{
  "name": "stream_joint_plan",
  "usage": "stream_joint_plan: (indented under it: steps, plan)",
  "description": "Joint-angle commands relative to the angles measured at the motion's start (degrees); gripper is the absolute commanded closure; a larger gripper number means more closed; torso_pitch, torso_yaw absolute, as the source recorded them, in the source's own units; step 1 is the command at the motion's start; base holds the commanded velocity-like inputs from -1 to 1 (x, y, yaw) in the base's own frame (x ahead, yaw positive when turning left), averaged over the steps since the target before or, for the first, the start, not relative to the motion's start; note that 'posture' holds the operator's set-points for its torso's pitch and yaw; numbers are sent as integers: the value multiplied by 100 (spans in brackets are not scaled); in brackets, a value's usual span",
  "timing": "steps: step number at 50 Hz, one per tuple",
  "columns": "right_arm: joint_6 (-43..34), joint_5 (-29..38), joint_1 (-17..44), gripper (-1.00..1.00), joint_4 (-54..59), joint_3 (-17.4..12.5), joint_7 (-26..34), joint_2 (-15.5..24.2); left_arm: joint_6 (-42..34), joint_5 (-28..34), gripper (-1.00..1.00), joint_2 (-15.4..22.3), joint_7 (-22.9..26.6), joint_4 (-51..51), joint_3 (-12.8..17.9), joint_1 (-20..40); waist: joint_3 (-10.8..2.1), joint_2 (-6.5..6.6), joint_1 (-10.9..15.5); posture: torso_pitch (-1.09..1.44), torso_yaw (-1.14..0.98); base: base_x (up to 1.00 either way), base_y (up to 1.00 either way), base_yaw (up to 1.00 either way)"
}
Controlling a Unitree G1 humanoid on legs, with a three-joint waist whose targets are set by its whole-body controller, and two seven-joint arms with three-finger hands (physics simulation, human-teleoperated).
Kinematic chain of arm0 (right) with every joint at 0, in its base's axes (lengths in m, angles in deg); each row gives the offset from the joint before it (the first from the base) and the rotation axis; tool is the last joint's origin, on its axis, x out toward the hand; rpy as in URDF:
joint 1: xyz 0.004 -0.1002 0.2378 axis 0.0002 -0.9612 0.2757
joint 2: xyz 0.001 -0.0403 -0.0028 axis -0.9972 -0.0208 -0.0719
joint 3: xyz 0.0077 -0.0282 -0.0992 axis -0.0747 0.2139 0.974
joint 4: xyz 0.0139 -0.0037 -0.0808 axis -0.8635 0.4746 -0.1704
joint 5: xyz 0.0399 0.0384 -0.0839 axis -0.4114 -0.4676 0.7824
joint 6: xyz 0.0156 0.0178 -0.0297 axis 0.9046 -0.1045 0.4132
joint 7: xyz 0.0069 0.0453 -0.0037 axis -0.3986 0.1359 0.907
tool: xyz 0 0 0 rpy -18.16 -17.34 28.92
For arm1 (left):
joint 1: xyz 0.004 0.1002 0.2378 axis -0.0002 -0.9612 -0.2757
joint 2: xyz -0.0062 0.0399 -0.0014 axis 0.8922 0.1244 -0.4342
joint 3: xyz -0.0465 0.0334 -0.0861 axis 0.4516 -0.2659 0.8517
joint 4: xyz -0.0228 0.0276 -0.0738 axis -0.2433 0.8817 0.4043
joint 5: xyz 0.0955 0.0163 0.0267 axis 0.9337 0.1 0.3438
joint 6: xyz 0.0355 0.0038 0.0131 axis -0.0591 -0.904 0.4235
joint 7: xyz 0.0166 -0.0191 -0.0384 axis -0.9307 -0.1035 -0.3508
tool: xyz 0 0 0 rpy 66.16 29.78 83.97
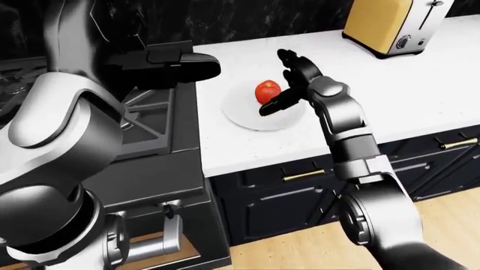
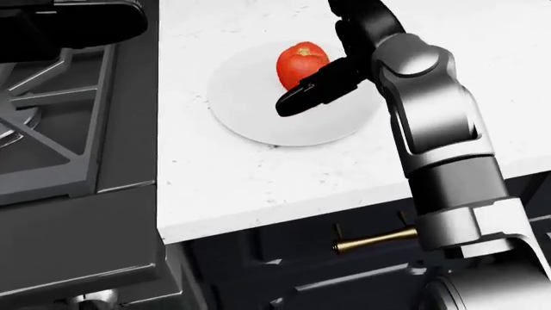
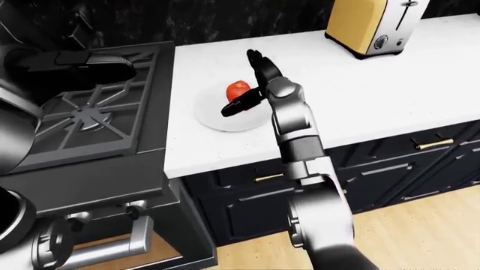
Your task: Pick the tomato from the plate and place it in the pan.
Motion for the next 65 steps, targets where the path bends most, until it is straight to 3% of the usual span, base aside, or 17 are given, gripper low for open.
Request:
stream_joint_plan:
  steps: [1,14,35,65]
  plan:
    - [259,21,245,-100,-189,-47,-65,54,138,45,-100,59,7,-66,90,164,-182,6,0,0,0,0,0,0]
    - [357,99,426,-100,83,-46,-74,109,122,62,-100,35,15,-66,92,175,-189,0,-1,0,0,0,0,0]
    - [1181,127,744,-100,1438,-83,-325,109,154,80,-100,52,60,-43,95,169,-193,10,-17,0,0,0,0,0]
    - [1442,263,873,-100,1887,-19,-376,-4,158,-1,-100,86,21,-50,113,181,-189,23,-18,0,0,0,0,0]
